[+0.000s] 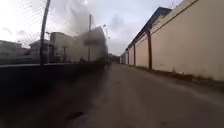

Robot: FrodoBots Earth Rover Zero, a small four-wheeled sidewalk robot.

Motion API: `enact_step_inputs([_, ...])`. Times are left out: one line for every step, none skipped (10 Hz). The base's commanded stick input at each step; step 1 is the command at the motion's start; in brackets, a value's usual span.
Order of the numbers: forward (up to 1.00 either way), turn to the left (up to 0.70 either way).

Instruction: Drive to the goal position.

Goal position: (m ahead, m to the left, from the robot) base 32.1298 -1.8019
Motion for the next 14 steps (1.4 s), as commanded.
enact_step_inputs([0.50, 0.00])
enact_step_inputs([0.50, 0.00])
enact_step_inputs([0.50, 0.00])
enact_step_inputs([0.50, 0.00])
enact_step_inputs([0.50, 0.00])
enact_step_inputs([0.50, 0.00])
enact_step_inputs([0.50, 0.00])
enact_step_inputs([0.50, 0.00])
enact_step_inputs([0.50, 0.00])
enact_step_inputs([0.50, 0.00])
enact_step_inputs([0.50, 0.00])
enact_step_inputs([0.50, 0.00])
enact_step_inputs([0.50, 0.00])
enact_step_inputs([0.50, 0.00])
